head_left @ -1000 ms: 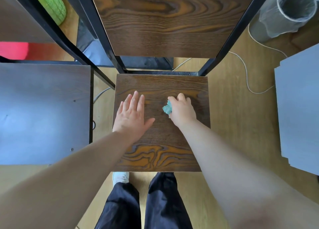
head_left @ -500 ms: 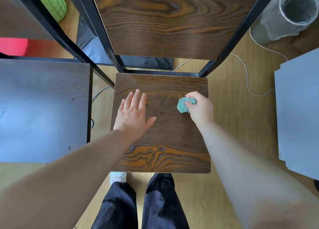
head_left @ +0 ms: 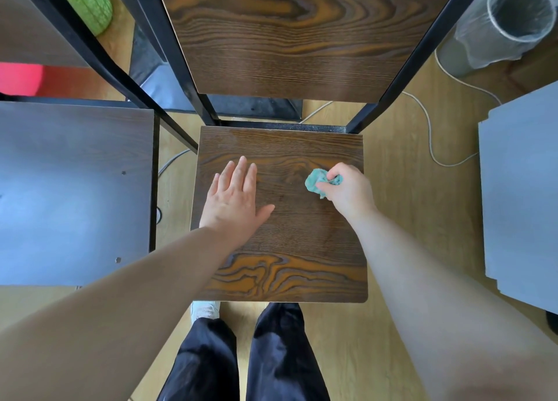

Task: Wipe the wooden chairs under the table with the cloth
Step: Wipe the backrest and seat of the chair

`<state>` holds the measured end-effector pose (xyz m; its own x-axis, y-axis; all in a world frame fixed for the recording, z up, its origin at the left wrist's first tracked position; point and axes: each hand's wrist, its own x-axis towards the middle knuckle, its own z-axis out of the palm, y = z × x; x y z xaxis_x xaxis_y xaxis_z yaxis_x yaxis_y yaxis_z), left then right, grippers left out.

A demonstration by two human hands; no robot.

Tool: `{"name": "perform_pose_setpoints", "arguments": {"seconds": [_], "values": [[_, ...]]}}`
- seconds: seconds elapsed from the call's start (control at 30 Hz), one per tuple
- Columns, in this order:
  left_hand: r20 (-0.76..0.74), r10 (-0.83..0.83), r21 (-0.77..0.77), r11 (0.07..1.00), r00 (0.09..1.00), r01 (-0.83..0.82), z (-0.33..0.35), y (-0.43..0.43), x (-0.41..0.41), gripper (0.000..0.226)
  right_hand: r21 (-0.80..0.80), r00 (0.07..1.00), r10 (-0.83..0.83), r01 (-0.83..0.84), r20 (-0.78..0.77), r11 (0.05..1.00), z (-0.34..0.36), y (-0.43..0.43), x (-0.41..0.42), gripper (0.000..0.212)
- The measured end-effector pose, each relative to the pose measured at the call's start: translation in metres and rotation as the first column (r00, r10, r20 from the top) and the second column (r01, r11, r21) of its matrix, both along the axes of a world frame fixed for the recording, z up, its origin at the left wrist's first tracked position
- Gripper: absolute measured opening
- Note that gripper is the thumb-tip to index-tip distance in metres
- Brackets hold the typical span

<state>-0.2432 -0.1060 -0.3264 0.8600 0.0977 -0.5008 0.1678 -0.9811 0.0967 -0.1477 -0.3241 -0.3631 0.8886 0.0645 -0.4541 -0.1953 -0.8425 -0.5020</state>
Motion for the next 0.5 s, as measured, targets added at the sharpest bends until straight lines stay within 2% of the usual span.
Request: {"name": "perform_pose_setpoints", "arguments": {"seconds": [0.1,0.2,0.23,0.33,0.43,0.5], "values": [[-0.005,0.011,-0.006,1.0,1.0,-0.011,-0.001,0.001,0.002,0.085,0.123,0.985,-0.127,0.141,-0.112,0.982,0.0,0.008,0.012,0.029],[-0.013,0.017,-0.009,1.0,1.0,-0.017,-0.002,0.002,0.004,0.085,0.207,0.963,-0.155,0.201,-0.219,0.958,0.005,0.016,0.026,0.056],[-0.015,0.021,-0.011,1.0,1.0,-0.021,-0.002,0.003,0.005,0.085,0.233,0.957,-0.147,0.207,-0.252,0.95,0.006,0.018,0.031,0.058],[-0.015,0.029,-0.016,0.999,0.999,-0.029,-0.003,0.005,0.01,0.085,0.271,0.941,-0.135,0.224,-0.311,0.936,0.008,0.025,0.045,0.042],[-0.01,0.033,-0.023,0.999,0.999,-0.033,-0.005,0.008,0.015,0.085,0.278,0.967,-0.114,0.178,-0.229,0.944,0.011,0.031,0.062,0.034],[-0.006,0.036,-0.027,0.999,0.999,-0.036,-0.007,0.009,0.019,0.085,0.199,0.997,-0.035,0.047,-0.064,0.979,0.015,0.035,0.074,0.031]]}}
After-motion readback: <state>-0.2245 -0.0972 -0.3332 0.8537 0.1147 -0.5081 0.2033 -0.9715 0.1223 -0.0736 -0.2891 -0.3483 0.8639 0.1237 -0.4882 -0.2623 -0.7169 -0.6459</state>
